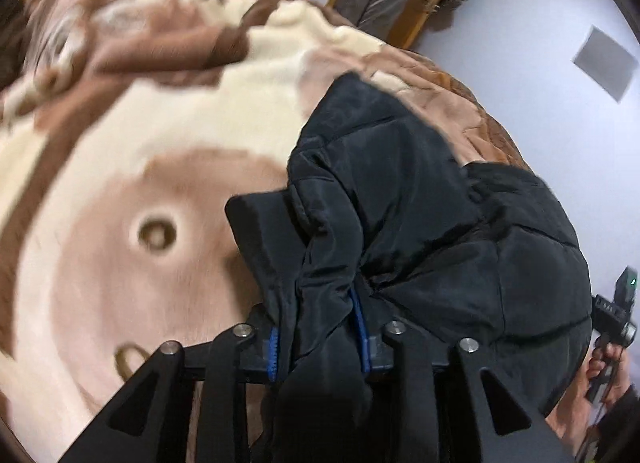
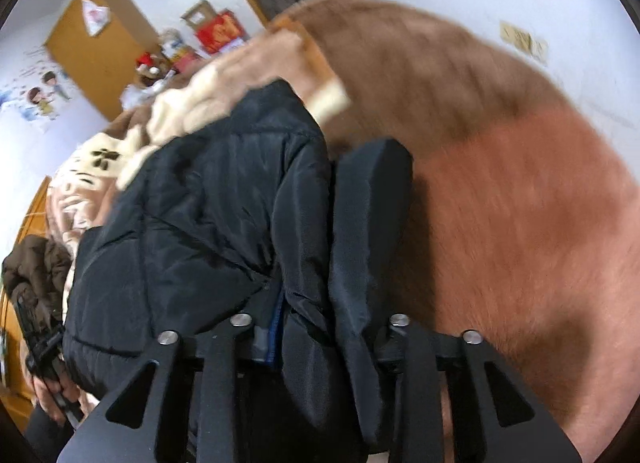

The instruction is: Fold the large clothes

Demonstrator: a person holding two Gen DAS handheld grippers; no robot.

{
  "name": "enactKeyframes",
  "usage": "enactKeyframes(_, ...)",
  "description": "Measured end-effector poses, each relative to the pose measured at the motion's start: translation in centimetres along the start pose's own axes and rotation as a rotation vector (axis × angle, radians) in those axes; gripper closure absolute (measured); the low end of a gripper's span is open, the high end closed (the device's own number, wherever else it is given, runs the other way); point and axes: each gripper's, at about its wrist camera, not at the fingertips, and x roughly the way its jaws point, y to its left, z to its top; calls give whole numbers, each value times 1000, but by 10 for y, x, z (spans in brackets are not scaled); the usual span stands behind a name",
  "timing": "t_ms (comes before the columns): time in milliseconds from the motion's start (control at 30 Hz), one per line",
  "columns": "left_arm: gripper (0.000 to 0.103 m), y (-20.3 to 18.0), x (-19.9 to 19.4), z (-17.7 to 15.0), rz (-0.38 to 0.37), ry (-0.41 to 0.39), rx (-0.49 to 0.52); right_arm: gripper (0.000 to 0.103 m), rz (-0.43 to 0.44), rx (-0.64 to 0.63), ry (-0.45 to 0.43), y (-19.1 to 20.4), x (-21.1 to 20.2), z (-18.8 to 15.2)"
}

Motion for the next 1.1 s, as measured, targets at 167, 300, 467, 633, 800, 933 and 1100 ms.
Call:
enactKeyframes(167, 54, 15, -15, -3, -19, -1, -21, 42, -10, 33, -16, -2, -18, -3)
enactKeyframes(300, 55, 12, -50, 5, 22, -58, 33, 42, -56, 6, -68, 8, -53, 1)
enactKeyframes(467, 55, -21, -83, 28, 39, -156, 145, 42, -114, -112, -180, 41, -93, 7)
enactKeyframes(633, 53, -56, -41, 40, 89, -112, 243, 42, -180, -255, -129, 83, -58, 16)
enactKeyframes(800, 50, -49, 7, 31, 158, -58, 227, 42, -253, -273, -40, 68, -11, 16)
enactKeyframes(933, 48, -48, 6, 30, 146, -76, 231, 42, -236, -246, -51, 52, -11, 13)
enactKeyframes(1100, 48, -51, -8, 27, 161, -79, 241, 42, -265, -257, -83, 64, -32, 6)
